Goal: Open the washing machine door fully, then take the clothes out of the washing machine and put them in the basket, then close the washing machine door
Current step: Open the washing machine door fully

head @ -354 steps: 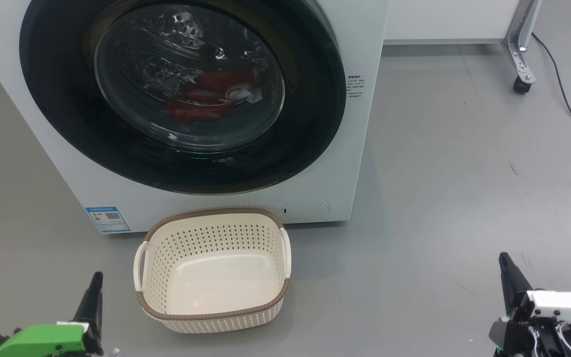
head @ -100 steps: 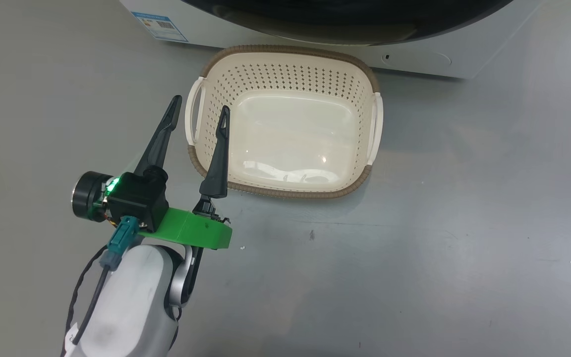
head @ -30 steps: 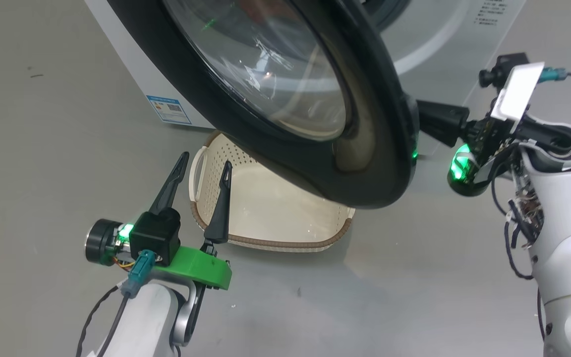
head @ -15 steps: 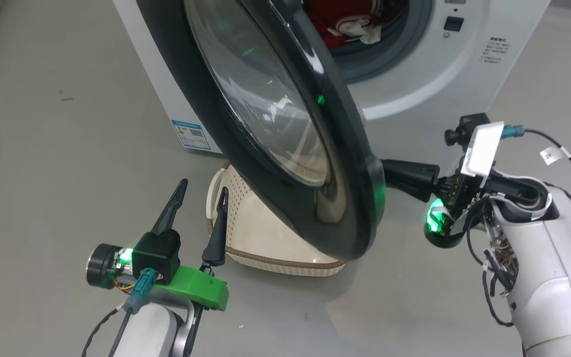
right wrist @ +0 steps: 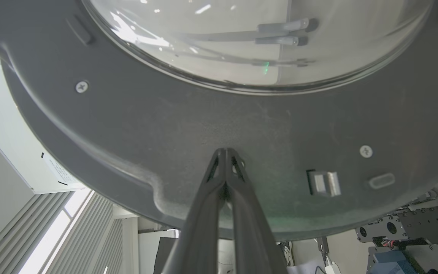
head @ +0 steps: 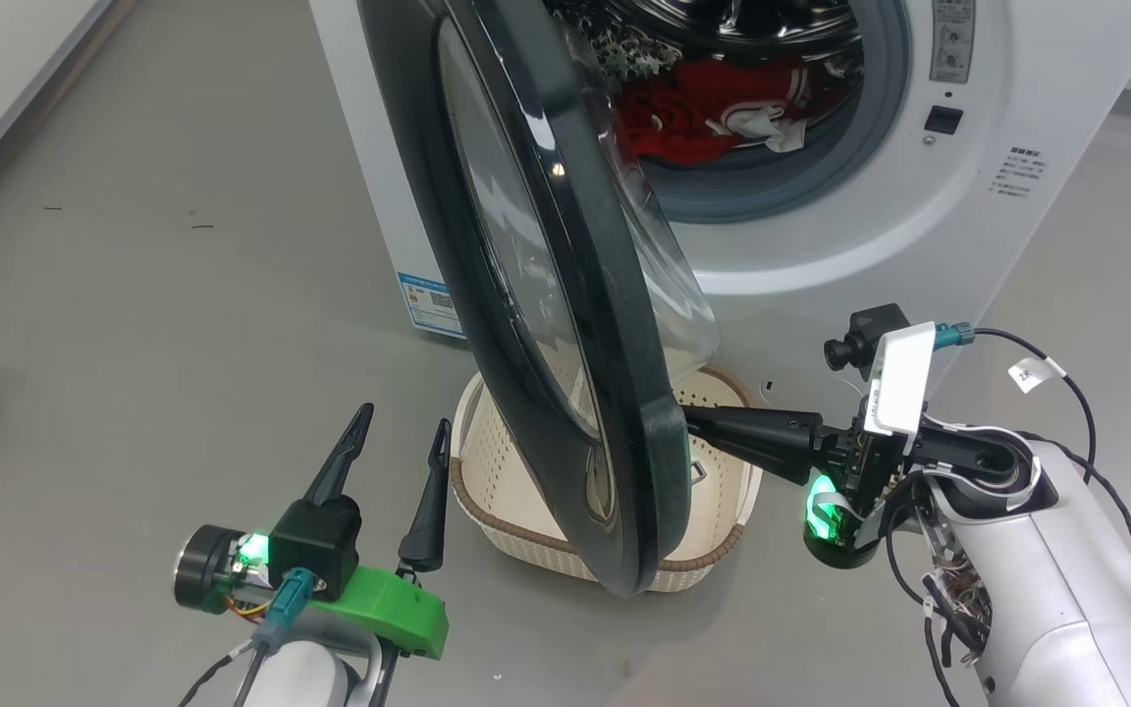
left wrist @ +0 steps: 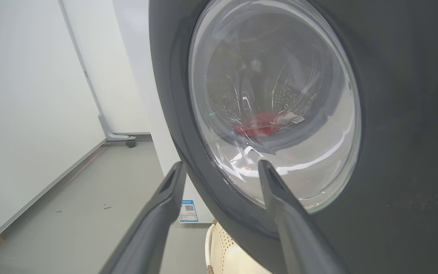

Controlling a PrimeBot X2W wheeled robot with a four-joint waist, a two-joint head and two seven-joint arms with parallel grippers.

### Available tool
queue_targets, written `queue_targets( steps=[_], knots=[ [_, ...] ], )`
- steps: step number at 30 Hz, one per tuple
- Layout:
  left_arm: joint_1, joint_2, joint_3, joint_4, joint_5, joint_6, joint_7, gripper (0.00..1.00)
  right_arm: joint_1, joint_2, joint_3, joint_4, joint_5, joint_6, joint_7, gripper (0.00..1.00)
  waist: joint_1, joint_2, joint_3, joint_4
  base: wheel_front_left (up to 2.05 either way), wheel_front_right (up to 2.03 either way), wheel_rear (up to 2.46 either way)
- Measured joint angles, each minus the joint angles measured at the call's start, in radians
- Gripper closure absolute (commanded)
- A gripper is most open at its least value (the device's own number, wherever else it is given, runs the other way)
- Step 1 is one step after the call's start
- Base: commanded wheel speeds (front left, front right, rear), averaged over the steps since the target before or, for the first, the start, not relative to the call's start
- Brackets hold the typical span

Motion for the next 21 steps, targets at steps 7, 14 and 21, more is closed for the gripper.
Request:
queue_targets(
  steps=[7, 14, 21],
  knots=[
    [0.009, 0.0, 0.012, 0.0, 0.008, -0.008, 0.0, 0.0, 0.035, -0.002, 0.053, -0.037, 0.043, 0.0, -0.014, 1.0, 0.0, 0.0, -0.02, 0.028, 0.0, 0.0, 0.0],
    [0.018, 0.003, 0.025, -0.002, 0.009, -0.01, 0.0, 0.0, 0.055, 0.0, 0.137, -0.079, 0.111, 0.0, -0.037, 1.0, 0.0, 0.0, -0.025, 0.043, 0.0, 0.0, 0.0],
    [0.02, 0.003, 0.026, -0.007, 0.009, -0.011, 0.0, 0.0, 0.065, -0.001, 0.186, -0.104, 0.127, 0.0, -0.078, 1.0, 0.0, 0.0, -0.023, 0.051, 0.0, 0.0, 0.0]
  ],
)
